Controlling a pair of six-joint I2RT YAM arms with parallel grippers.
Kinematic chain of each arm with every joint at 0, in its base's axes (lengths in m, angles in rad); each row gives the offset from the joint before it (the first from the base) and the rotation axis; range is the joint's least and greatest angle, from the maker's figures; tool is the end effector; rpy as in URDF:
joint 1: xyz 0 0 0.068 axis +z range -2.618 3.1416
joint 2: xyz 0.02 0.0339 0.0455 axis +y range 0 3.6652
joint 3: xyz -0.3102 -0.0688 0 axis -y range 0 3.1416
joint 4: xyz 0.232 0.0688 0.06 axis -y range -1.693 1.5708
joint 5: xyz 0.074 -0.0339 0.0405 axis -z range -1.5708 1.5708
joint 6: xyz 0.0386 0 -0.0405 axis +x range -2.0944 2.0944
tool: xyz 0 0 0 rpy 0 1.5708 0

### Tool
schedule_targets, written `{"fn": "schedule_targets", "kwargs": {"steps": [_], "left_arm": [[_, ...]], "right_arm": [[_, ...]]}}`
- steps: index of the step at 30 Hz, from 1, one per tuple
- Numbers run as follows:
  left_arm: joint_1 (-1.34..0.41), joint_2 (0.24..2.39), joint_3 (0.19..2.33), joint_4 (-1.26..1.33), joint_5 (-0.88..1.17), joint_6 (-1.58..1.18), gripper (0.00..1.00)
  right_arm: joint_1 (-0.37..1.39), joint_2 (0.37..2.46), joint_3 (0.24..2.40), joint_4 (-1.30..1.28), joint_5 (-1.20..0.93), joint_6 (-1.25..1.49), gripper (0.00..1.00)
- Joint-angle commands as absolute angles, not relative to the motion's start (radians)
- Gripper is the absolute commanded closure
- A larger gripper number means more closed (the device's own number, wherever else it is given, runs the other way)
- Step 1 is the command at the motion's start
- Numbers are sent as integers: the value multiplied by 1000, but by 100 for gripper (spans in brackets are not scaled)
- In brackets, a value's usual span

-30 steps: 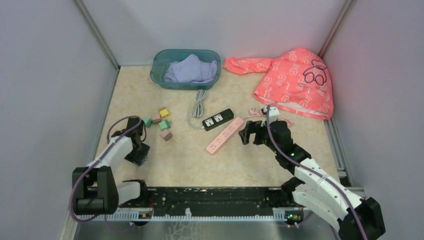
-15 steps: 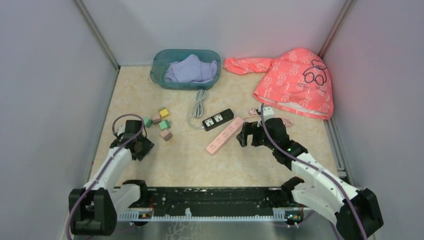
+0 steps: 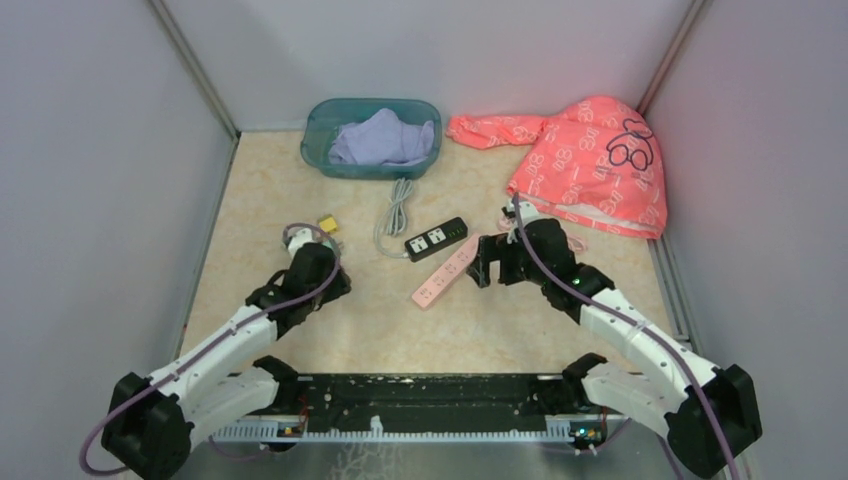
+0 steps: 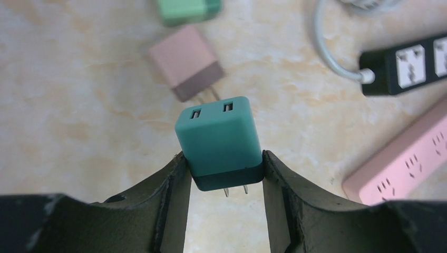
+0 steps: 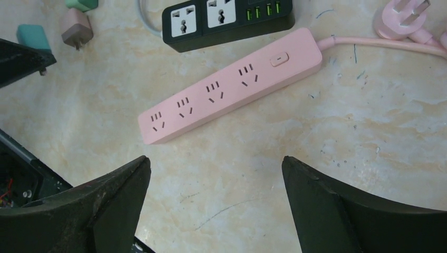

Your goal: Insert the plug

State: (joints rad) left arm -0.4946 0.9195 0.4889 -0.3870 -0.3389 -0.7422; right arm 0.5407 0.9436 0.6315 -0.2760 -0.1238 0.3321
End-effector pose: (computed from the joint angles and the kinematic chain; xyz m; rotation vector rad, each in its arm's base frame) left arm 0.1322 -0.0567 0.2373 -0.4449 2.2963 -0.2097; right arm 0.1438 0.0919 0.2882 -0.3047 2.2026 0.6275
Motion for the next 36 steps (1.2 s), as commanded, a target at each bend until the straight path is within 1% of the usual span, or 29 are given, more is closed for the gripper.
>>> {"fn": "schedule_targets", "kwargs": {"steps": [1,5,9,19,28,36], "left_arm": [[-627,948,485,-178,-405,-631,76],[-735,983,477,-18,-428,-514,75],[-800,1016,459,134,-406,-384,75],[-890,1044,413,411,-249,-151,76],[-948,1089,411,526,-94,25,77],[-979,1149,473,530,-28,143,77]], "right_arm": [[548,977,733,-298,-159,315,6],[548,1020,784,-331,-173,319,6],[548,1048,824,-348,-186,321,7],[549,1092,853,-284,-257,365,9],[560,1152,941,-245,-348,435,15],[581,1229,1078,-363,-401,460,20]]}}
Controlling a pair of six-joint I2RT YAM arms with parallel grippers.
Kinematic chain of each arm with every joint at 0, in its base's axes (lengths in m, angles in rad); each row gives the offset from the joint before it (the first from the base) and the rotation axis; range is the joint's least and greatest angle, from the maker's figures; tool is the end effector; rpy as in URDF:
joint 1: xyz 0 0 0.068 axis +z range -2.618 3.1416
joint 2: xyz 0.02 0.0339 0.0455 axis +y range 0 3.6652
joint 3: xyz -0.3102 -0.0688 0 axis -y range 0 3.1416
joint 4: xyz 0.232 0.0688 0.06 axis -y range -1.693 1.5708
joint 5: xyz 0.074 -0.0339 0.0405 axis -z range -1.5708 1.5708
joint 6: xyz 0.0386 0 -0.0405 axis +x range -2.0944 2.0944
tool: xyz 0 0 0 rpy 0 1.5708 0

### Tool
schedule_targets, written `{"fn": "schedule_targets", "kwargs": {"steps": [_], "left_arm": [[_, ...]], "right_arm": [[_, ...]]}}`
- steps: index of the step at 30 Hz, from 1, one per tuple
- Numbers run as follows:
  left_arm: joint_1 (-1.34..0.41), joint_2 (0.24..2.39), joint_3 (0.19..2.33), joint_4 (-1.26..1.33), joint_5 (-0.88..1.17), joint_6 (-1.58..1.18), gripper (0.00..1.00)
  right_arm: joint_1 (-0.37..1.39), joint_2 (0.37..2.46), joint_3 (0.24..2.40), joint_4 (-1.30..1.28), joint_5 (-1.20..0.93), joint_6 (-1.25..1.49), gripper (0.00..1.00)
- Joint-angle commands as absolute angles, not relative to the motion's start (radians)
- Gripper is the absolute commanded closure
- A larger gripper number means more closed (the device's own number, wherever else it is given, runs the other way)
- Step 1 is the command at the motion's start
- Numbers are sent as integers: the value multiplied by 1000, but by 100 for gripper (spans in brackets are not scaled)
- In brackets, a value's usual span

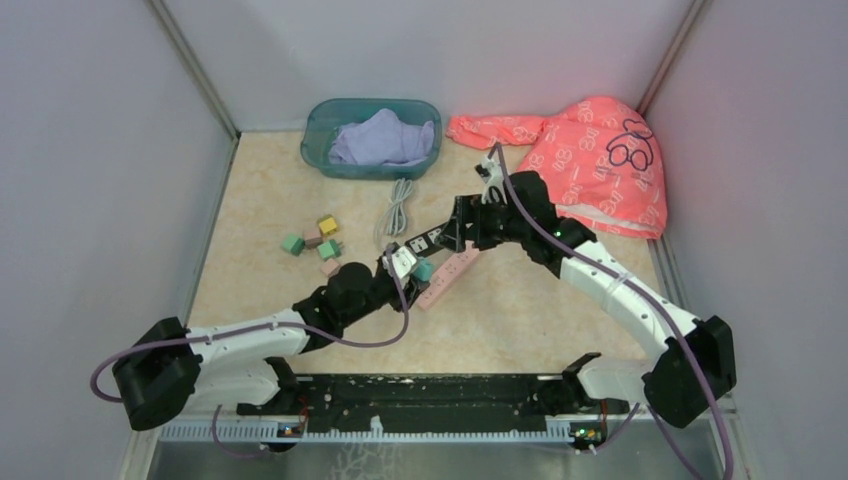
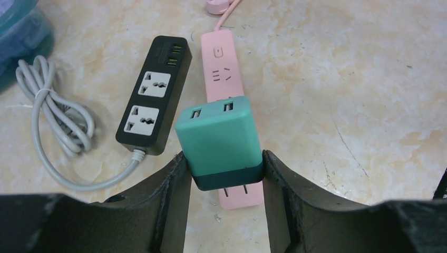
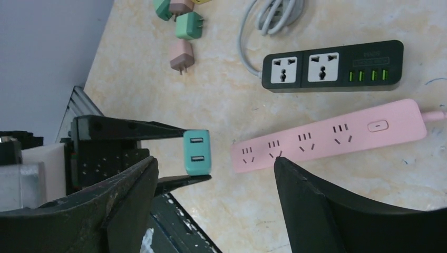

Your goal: Insert the plug

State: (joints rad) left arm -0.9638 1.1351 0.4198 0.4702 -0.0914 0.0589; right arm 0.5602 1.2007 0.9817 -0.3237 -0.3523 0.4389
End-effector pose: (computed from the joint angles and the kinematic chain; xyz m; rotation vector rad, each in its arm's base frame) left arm 0.1242 -0.1727 0.2606 0.8474 1.6451 -0.5551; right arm 0.1977 0.1397 0.3539 -0.3571 2.2011 0.9468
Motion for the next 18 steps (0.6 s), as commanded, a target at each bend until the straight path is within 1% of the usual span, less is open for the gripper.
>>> {"fn": "schedule_targets", "kwargs": {"steps": [1,12,18], "left_arm": [[-981,1153,479,534,-21,153,77],[-1003,1188,520,557,40,204,78],[-1010,1202,528,562,49,219,80]], "right_arm": [[586,1239,1092,-381,-404,460,20],[622,1342,1200,-558,-447,416,25],[638,1395,1247,-642,-463,376,34]]}}
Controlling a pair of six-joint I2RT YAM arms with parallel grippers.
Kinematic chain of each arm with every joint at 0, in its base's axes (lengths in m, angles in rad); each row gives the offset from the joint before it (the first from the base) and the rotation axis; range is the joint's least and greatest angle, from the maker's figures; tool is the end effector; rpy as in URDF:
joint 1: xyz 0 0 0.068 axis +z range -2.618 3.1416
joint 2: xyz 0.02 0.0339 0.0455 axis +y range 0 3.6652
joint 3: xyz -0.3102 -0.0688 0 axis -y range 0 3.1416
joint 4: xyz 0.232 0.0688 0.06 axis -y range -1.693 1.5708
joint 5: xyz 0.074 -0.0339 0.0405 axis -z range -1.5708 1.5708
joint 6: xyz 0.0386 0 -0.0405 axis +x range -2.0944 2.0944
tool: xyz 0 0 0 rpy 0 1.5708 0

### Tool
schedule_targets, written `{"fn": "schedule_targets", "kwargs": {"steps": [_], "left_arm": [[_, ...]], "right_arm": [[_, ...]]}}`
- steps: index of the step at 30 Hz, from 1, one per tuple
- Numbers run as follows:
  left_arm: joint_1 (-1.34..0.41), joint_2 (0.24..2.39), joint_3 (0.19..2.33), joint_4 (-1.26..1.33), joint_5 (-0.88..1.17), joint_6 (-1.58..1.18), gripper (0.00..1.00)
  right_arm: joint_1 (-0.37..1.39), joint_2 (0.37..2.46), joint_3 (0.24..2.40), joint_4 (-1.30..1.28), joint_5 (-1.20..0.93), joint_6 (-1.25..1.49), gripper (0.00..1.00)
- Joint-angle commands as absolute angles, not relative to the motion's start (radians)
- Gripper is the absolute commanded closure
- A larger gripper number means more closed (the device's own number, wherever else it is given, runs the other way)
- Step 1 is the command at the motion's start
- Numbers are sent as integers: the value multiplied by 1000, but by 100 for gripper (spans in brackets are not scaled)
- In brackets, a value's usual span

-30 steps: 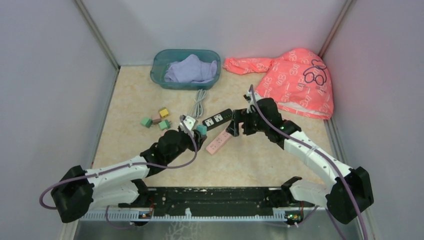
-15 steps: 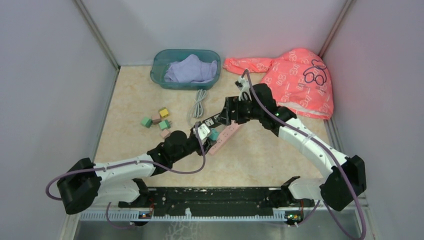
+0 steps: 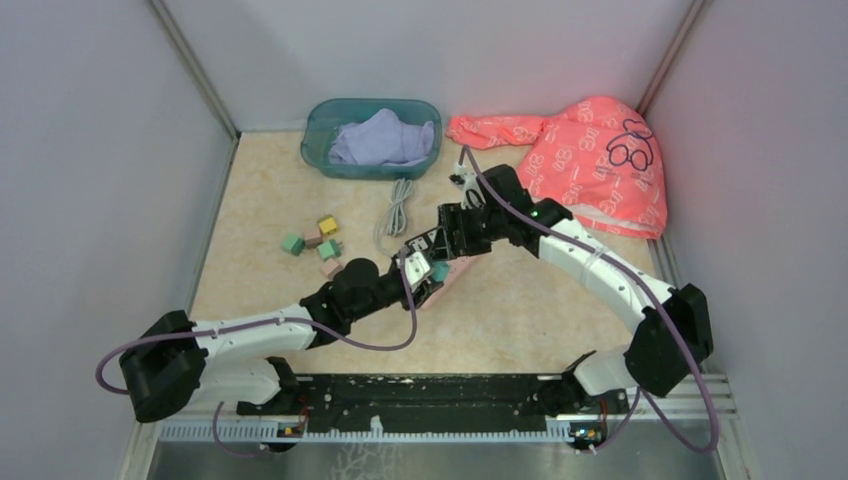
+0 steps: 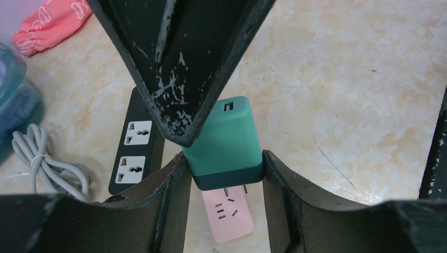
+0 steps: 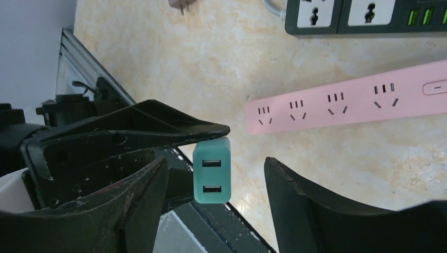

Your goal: Insert the plug

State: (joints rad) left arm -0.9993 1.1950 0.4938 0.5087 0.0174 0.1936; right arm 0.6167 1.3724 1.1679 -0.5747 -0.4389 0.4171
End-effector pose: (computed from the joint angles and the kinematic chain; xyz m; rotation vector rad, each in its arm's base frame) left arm 0.1253 -0.1960 0.2767 1.0230 1.4838 -0.5965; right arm 0.2154 0.1728 0.3527 -0.4772 2.4450 0.9931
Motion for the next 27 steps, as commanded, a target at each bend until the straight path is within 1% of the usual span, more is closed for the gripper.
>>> {"fn": "schedule_targets", "kwargs": {"steps": [1,8,15,20,21,23,26,27], "left_arm": [[-1012,1204,526,565,50,222,80],[-1016,1199,518,579,54,234,82],[-1020,1214,514,601,60,237,83],[-1023,1218,517,603,63,241,84],[-1023,1219,517,603,62,242,84],[-1025,1223,515,601,57,243,82],[-1025,1227,517,588,40,230,76],[-1025,1227,514,583,28,224,71]], "right_arm": [[640,1404,1251,-654,-466,370,36],[644,1408,1226,-669,-484,347,47],[658,1427,1221,-689,-506,326,49],[665,1436,1218,-692,-504,320,55],[664,1436,1218,-691,-501,318,57],[664,1436,1218,-692,-496,316,66],[665,1437,1218,-692,-488,309,82],[665,1434,1216,-692,-481,305,87]]}}
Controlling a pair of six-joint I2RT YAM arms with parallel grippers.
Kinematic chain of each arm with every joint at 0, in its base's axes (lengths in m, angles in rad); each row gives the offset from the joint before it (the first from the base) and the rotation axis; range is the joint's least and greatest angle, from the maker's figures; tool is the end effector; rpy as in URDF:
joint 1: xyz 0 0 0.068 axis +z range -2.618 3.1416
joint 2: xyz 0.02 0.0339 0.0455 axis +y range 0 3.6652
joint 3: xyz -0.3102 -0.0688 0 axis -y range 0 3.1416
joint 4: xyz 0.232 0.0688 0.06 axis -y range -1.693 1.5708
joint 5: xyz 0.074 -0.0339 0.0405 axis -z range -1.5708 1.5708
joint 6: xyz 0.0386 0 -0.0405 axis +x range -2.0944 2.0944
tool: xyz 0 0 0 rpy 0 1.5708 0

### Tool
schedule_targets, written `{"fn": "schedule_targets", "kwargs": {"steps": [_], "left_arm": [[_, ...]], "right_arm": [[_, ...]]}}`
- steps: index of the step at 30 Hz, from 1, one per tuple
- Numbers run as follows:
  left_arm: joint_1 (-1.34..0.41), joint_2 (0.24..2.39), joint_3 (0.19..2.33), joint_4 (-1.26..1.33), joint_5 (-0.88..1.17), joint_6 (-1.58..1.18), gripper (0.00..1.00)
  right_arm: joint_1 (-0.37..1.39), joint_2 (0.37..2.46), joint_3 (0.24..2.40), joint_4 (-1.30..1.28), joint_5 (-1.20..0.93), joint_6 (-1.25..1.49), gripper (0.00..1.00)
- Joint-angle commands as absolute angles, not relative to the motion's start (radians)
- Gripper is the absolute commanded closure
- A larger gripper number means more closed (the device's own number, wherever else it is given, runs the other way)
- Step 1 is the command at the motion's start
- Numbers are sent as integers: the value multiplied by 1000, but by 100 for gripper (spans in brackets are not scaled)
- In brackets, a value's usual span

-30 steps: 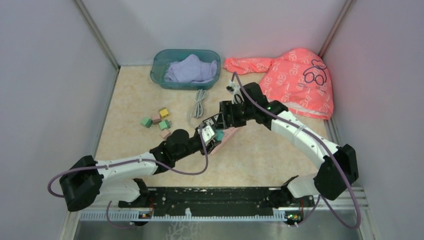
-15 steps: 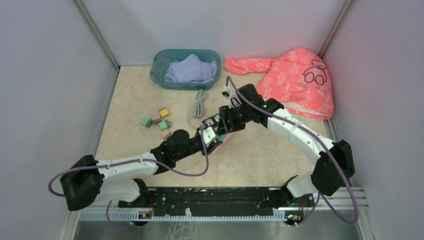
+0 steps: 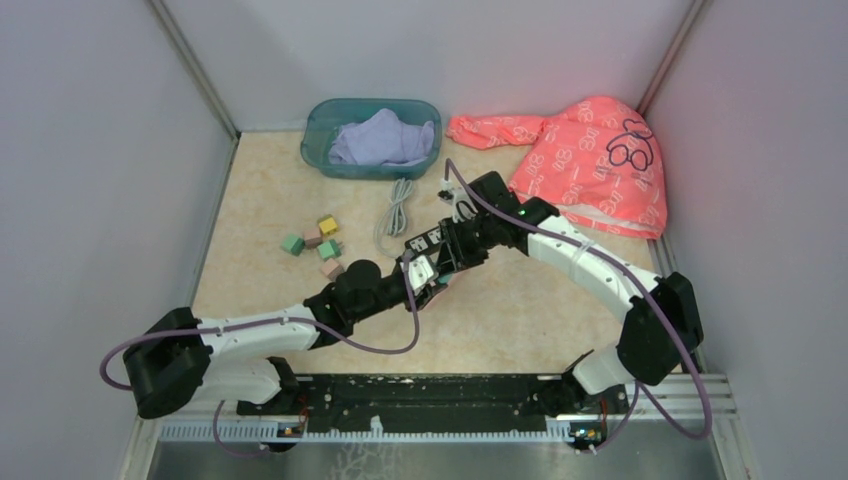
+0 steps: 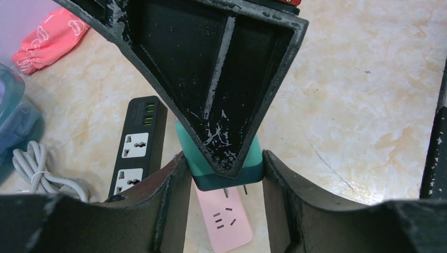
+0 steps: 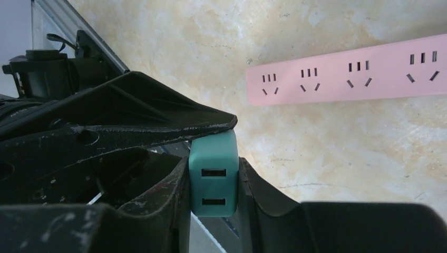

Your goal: Insert the plug

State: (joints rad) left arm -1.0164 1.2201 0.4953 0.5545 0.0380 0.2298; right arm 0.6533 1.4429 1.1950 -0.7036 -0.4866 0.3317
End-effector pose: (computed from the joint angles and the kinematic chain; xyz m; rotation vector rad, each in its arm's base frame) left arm 0.1240 -0.2030 0.2768 1.0619 1.4289 -0.6061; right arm 0.2136 0.1862 0.3344 -0.6326 2.5847 0.9815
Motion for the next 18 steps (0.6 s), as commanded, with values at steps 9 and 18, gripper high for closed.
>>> {"fn": "schedule_targets", "kwargs": {"steps": [9,18], "left_arm": [[-1023,1210,494,499,-126,92,29],[-985,1245,520,380,-149,-97,20]], "right_arm": [[665,1380,1168,-641,-246,314,100],[662,1324,1057,-539,-38,377,100]]}}
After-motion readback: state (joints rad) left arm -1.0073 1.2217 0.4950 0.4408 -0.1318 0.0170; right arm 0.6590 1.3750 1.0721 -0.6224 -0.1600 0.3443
